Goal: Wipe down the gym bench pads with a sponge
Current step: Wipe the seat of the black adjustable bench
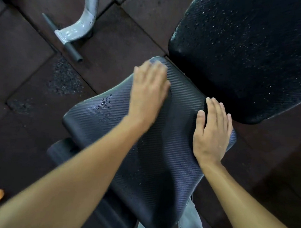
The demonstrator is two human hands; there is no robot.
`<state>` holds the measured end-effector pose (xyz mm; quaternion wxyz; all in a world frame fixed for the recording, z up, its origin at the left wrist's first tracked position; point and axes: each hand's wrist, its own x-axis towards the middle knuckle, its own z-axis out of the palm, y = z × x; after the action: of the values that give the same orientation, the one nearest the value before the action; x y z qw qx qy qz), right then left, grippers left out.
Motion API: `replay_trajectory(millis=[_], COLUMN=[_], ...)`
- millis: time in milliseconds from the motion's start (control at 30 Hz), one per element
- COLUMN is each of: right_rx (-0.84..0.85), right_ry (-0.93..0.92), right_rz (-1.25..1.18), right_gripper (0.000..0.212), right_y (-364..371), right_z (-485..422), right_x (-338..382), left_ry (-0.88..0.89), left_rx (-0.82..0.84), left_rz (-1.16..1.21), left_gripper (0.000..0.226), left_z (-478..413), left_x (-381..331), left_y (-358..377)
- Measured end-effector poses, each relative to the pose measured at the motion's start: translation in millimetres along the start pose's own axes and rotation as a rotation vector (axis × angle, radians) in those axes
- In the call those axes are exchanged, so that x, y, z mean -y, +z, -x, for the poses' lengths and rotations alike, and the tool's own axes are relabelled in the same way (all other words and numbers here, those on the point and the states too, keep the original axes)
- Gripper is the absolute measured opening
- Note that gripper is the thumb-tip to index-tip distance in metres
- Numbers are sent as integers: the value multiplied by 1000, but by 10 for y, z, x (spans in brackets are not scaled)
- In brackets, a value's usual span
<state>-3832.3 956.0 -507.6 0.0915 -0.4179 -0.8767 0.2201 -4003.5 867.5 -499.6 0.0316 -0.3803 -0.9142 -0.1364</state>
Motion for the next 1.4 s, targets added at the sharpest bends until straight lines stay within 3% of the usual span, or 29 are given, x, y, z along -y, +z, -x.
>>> replay_trajectory(millis=[100, 167, 233, 333, 400, 533, 633, 700, 867, 933, 1000, 1100, 1167, 1233, 1300, 1400], right_rx=[7, 4, -1, -15, -10, -14, -18, -11, -9, -13, -16, -13, -11, -8, -11, -22], right_ry=[-3, -7, -5, -1, -3, -12, -7, -11, -14, -17, -20, -29, -38, -42, -46, -55], right_rz=[-3, -4, 0, 10, 9, 10, -15, -23, -1, 14, 36, 42, 44, 42, 54, 80], right_gripper=[48, 48, 49, 49, 50, 50, 47, 46, 47, 48, 49, 49, 49, 50, 51, 51], right_y=[-3, 0, 7, 10, 12, 5, -4, 3, 17, 18, 20, 20, 16, 13, 18, 28], right_z=[1, 5, 4, 13, 9, 12, 11, 6, 8, 12, 16, 15, 18, 19, 14, 13], right_x=[-8, -13, -11, -9, -8, -9, -16, -19, -30, -23, -15, -8, -18, -20, -25, -22], left_ry=[302, 376, 298, -40, -84, 314, 380, 207, -473, -568, -515, -186, 96, 206, 9, -541], left_rx=[58, 70, 25, 28, 24, 18, 31, -29, -82, -102, -123, -82, -27, -10, -41, -72], left_rz=[0, -19, -72, -13, 26, -5, -19, -83, -53, -13, -70, -105, -111, -156, -148, 12], left_gripper=[42, 42, 43, 43, 41, 39, 40, 39, 44, 44, 42, 39, 37, 37, 40, 47], left_z=[599, 556, 222, -293, -270, 348, 427, 307, 745, 993, 1151, 1309, 1327, 1242, 1146, 1175], left_x=[-393, -274, -112, 21, -13, -203, -141, 100, 860, 822, 533, 88, 176, 496, 822, 984], left_y=[24, 72, 107, 86, 74, 57, 51, 23, -267, -338, -304, -238, -248, -301, -364, -454])
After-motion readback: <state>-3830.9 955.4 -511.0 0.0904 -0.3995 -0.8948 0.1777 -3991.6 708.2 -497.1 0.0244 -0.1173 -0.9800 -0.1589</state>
